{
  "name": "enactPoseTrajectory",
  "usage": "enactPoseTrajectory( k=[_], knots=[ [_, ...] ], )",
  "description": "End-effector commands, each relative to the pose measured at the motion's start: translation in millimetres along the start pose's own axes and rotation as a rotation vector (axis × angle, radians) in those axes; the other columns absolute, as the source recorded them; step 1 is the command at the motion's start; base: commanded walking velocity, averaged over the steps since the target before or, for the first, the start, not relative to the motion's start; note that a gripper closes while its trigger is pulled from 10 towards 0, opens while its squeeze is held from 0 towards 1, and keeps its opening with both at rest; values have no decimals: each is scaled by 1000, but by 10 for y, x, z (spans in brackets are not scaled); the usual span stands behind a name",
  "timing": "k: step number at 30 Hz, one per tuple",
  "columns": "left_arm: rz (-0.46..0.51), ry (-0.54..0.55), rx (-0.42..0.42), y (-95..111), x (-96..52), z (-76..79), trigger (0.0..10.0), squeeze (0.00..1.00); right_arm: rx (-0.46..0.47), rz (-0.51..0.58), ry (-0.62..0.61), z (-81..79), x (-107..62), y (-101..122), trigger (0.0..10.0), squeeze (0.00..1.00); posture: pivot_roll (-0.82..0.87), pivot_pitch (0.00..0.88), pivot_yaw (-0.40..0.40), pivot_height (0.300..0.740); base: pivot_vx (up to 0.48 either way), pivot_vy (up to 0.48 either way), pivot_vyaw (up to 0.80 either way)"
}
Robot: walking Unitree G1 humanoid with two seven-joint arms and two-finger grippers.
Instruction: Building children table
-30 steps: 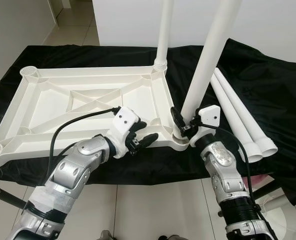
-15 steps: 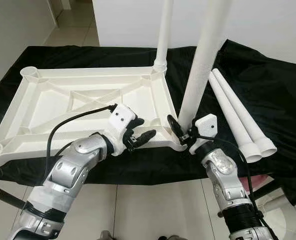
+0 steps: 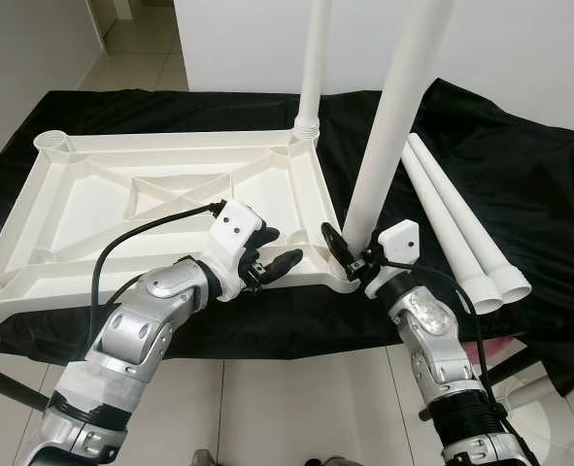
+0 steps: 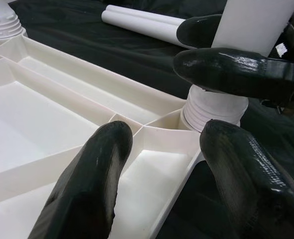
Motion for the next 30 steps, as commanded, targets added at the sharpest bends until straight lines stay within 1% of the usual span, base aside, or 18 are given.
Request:
enactPoseTrajectory(
  k=[1, 6, 8, 12, 14, 17, 20, 22, 23, 25, 27, 29, 30],
  knots=[
    [-14, 20, -1, -18, -10, -28, 10000, 0, 92, -160, -17, -39, -94, -351, 10000, 0, 16, 93, -12, 740, 0, 0, 0],
    [-13, 16, -4, -13, -1, -19, 10000, 0, 122, -182, -46, -4, -79, -371, 10000, 0, 15, 92, -15, 740, 0, 0, 0],
    [-12, 17, -2, -9, 5, -22, 10000, 0, 166, -184, -82, 35, -72, -373, 10000, 0, 15, 86, -18, 740, 0, 0, 0],
    [-12, 20, 0, -7, 6, -32, 10000, 0, 181, -180, -120, 77, -68, -377, 10000, 0, 16, 82, -19, 740, 0, 0, 0],
    [-12, 20, 1, -7, 4, -33, 10000, 0, 211, -177, -150, 103, -65, -386, 10000, 0, 16, 81, -18, 740, 0, 0, 0],
    [-12, 21, 3, -6, 3, -34, 10000, 0, 228, -177, -165, 114, -62, -391, 10000, 0, 16, 81, -18, 740, 0, 0, 0],
    [-14, 19, 2, -5, 0, -34, 10000, 0, 211, -153, -160, 95, -51, -353, 10000, 0, 16, 77, -16, 740, 0, 0, 0],
    [-13, 18, 1, -6, -3, -32, 10000, 0, 171, -146, -145, 73, -60, -340, 10000, 0, 17, 77, -17, 740, 0, 0, 0],
    [-13, 18, 1, -6, -3, -32, 10000, 0, 171, -146, -145, 73, -60, -340, 10000, 0, 17, 77, -17, 740, 0, 0, 0],
    [-20, 11, -5, -34, -2, -7, 10000, 0, 182, -136, -203, 92, -71, -333, 10000, 0, 17, 75, -18, 740, 0, 0, 0],
    [-20, 11, -5, -34, -2, -7, 10000, 0, 182, -136, -203, 92, -71, -333, 10000, 0, 17, 75, -18, 740, 0, 0, 0],
    [-23, 1, -10, -53, 4, 28, 10000, 0, 200, -122, -274, 93, -53, -306, 10000, 0, 16, 76, -20, 740, 0, 0, 0],
    [-23, 1, -10, -53, 4, 28, 10000, 0, 200, -122, -274, 93, -53, -306, 10000, 0, 16, 76, -20, 740, 0, 0, 0]
  ],
)
Point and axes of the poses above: a point about 5 cm out from each wrist's last joint towards the gripper, its own x axis pointing out of the wrist towards the gripper, its own y axis along the axis of the wrist's last joint, z = x × y, the point moved 3 cm from there along x, pointing out of the wrist towards the gripper
